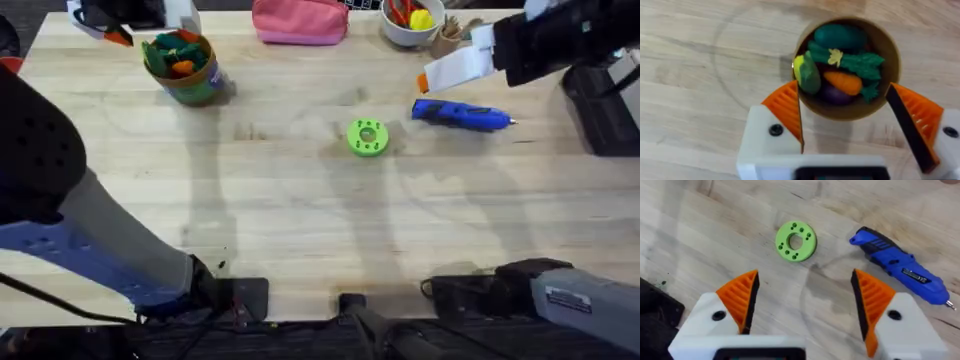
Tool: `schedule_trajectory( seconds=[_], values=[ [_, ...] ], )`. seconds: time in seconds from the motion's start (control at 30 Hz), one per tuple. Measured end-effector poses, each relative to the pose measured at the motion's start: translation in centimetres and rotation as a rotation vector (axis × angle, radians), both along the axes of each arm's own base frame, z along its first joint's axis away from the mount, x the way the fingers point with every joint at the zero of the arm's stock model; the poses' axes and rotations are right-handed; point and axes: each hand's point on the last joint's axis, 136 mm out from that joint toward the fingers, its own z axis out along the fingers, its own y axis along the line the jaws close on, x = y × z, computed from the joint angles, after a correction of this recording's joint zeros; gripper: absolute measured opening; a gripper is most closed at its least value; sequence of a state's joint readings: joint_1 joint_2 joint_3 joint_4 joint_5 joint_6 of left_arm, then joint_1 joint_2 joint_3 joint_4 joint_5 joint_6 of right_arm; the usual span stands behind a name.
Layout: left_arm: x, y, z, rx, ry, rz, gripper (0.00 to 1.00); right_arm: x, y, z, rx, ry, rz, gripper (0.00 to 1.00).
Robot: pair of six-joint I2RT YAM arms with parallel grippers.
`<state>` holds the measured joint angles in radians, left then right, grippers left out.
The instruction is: Pick up the gripper from the table and insert it into the empty holder that is missing its gripper. Then pick up a screw, insert it into the mounting hole, and use the screwdriver to tighten it. Finally, clean up the table by picking up the vegetable and placing it into the bucket.
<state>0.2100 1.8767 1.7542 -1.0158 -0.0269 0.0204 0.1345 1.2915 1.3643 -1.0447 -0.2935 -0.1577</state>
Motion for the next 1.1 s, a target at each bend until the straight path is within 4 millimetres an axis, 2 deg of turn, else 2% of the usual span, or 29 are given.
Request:
schedule_trajectory(
  seconds=[0.13, 0.2, 0.27, 0.43, 0.53, 0.63, 0.87, 1.0, 1.1],
  values=[
    [-0.9, -0.4, 0.3, -0.006, 0.022, -0.001, 0.985, 0.0, 0.0, 0.0, 0.0, -0.001, 0.0, 0.994],
    [-1.3, -0.7, 1.4, -0.004, 0.006, -0.004, 0.985, 0.0, 0.0, 0.0, 0.0, 0.0, 0.0, 0.994],
    [-2.3, -1.6, 3.3, -0.001, -0.018, -0.015, 0.986, 0.0, 0.0, 0.0, 0.001, 0.0, 0.0, 0.994],
    [-5.1, -5.7, 8.8, 0.008, -0.127, -0.094, 0.986, -0.2, 0.3, 0.0, 0.017, 0.008, 0.009, 0.993],
    [-7.7, -9.2, 10.2, -0.005, -0.162, -0.163, 0.986, -0.5, 0.3, -0.1, 0.019, 0.022, 0.011, 0.993],
    [-10.4, -11.7, 9.3, -0.029, -0.139, -0.205, 0.986, -0.9, 0.3, -0.3, 0.019, 0.041, 0.012, 0.993],
    [-16.0, -15.3, 4.4, -0.074, -0.032, -0.248, 0.986, -2.2, 0.2, -0.8, 0.014, 0.097, 0.013, 0.994],
    [-18.2, -16.4, 3.1, -0.086, -0.008, -0.267, 0.986, -3.0, 0.1, 0.2, 0.019, 0.06, 0.013, 0.994],
    [-18.6, -16.7, 3.1, -0.09, -0.015, -0.269, 0.987, -4.2, -0.1, 0.7, 0.023, 0.027, 0.014, 0.994]
  ],
)
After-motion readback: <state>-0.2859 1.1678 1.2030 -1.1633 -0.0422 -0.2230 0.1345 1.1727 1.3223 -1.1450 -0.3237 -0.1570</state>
